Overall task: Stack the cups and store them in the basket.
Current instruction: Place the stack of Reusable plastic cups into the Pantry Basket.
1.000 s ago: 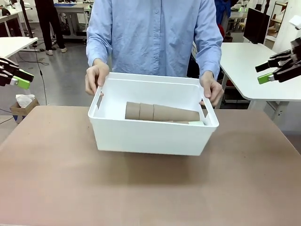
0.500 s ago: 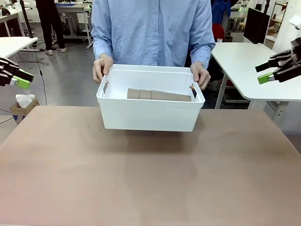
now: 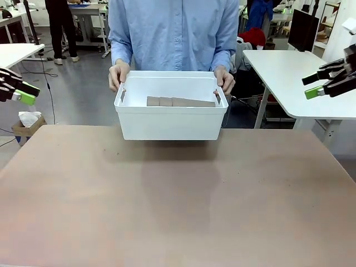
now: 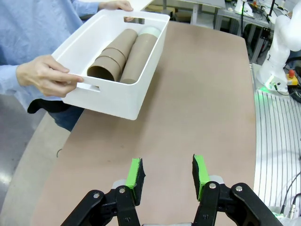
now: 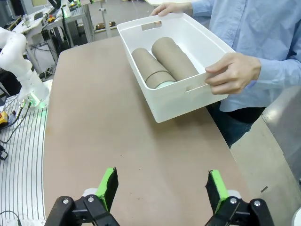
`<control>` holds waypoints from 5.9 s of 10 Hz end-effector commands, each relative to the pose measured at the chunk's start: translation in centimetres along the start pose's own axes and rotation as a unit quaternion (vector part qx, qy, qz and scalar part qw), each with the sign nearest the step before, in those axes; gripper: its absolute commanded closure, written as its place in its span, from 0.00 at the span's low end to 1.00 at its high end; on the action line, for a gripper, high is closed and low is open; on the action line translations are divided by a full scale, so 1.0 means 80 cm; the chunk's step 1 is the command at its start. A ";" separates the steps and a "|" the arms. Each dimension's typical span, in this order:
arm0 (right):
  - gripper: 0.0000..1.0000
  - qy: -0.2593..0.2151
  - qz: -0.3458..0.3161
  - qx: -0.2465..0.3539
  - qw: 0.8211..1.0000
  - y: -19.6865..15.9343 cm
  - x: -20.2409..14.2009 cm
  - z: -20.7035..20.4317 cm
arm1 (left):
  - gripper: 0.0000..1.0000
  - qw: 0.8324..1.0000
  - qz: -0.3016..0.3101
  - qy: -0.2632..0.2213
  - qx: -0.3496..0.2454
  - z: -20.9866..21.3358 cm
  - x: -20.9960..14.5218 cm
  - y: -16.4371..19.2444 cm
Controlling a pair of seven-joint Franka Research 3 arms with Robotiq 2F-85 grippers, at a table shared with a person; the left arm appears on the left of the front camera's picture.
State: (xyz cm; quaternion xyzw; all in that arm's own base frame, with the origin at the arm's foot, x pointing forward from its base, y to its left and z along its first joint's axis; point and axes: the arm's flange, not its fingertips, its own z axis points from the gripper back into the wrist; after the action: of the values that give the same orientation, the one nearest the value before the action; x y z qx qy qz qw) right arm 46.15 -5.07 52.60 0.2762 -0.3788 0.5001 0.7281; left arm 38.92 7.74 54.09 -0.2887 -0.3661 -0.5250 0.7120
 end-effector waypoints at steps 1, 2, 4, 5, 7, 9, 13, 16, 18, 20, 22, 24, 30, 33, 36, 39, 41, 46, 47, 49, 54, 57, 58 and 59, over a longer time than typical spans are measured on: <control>0.00 -0.002 -0.003 0.003 1.000 0.001 0.003 0.002 | 0.44 1.000 0.000 -0.008 -0.001 0.000 0.004 -0.001; 0.00 -0.002 -0.003 0.003 1.000 0.001 0.003 0.002 | 0.44 1.000 0.000 -0.008 -0.001 0.000 0.004 -0.001; 0.00 -0.002 -0.003 0.003 1.000 0.001 0.003 0.002 | 0.44 1.000 0.000 -0.008 -0.001 0.000 0.004 -0.001; 0.00 -0.002 -0.003 0.003 1.000 0.001 0.003 0.002 | 0.44 1.000 0.000 -0.008 -0.001 0.000 0.004 -0.001; 0.00 -0.002 -0.003 0.003 1.000 0.001 0.003 0.002 | 0.44 1.000 0.000 -0.008 -0.001 0.000 0.004 -0.001; 0.00 -0.002 -0.003 0.003 1.000 0.001 0.003 0.002 | 0.44 1.000 0.000 -0.008 -0.001 0.000 0.004 -0.001; 0.00 -0.002 -0.003 0.003 1.000 0.001 0.003 0.002 | 0.44 1.000 0.000 -0.008 -0.001 0.000 0.004 -0.001; 0.00 -0.002 -0.003 0.003 1.000 0.001 0.003 0.002 | 0.44 1.000 0.000 -0.008 -0.001 0.000 0.004 -0.001; 0.00 -0.002 -0.003 0.003 1.000 0.001 0.003 0.002 | 0.44 1.000 0.000 -0.008 -0.001 0.000 0.004 -0.001; 0.00 -0.002 -0.003 0.003 1.000 0.001 0.003 0.002 | 0.44 1.000 0.000 -0.008 -0.001 0.000 0.004 -0.001; 0.00 -0.002 -0.003 0.003 1.000 0.001 0.003 0.002 | 0.44 1.000 0.000 -0.008 -0.001 0.000 0.004 -0.001; 0.00 -0.002 -0.003 0.003 1.000 0.001 0.003 0.002 | 0.44 1.000 0.000 -0.008 -0.001 0.000 0.004 -0.001; 0.00 -0.002 -0.003 0.003 1.000 0.001 0.003 0.002 | 0.44 1.000 0.000 -0.008 -0.001 0.000 0.004 -0.001; 0.00 -0.002 -0.003 0.003 1.000 0.001 0.003 0.002 | 0.44 1.000 0.000 -0.008 -0.001 0.000 0.004 -0.001; 0.00 -0.002 -0.003 0.003 1.000 0.001 0.003 0.002 | 0.44 1.000 0.000 -0.008 -0.001 0.000 0.004 -0.001; 0.00 -0.002 -0.003 0.003 1.000 0.001 0.003 0.002 | 0.44 1.000 0.000 -0.008 -0.001 0.000 0.004 -0.001; 0.00 -0.002 -0.003 0.003 1.000 0.001 0.003 0.002 | 0.44 1.000 0.000 -0.008 -0.001 0.000 0.004 -0.001; 0.00 -0.002 -0.003 0.003 1.000 0.001 0.003 0.002 | 0.44 1.000 0.000 -0.008 -0.001 0.000 0.004 -0.001; 0.00 -0.002 -0.003 0.003 1.000 0.001 0.003 0.002 | 0.44 1.000 0.000 -0.008 -0.001 0.000 0.004 -0.001; 0.00 -0.002 -0.003 0.003 1.000 0.001 0.003 0.002 | 0.44 1.000 0.000 -0.008 -0.001 0.000 0.004 -0.001; 0.00 -0.002 -0.003 0.003 1.000 0.001 0.003 0.002 | 0.44 1.000 0.000 -0.008 -0.001 0.000 0.004 -0.001; 0.00 -0.002 -0.003 0.003 1.000 0.001 0.003 0.002 | 0.44 1.000 0.000 -0.008 -0.001 0.000 0.004 -0.001; 0.00 -0.002 -0.003 0.003 1.000 0.001 0.003 0.002 | 0.44 1.000 0.000 -0.008 -0.001 0.000 0.004 -0.001; 0.00 -0.002 -0.003 0.003 1.000 0.001 0.003 0.002 | 0.44 1.000 0.000 -0.008 -0.001 0.000 0.004 -0.001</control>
State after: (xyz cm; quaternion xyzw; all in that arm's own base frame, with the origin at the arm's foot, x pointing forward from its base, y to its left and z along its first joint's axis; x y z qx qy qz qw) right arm 46.14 -5.07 52.60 0.2764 -0.3787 0.5002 0.7280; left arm 38.92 7.74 54.09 -0.2887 -0.3661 -0.5250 0.7120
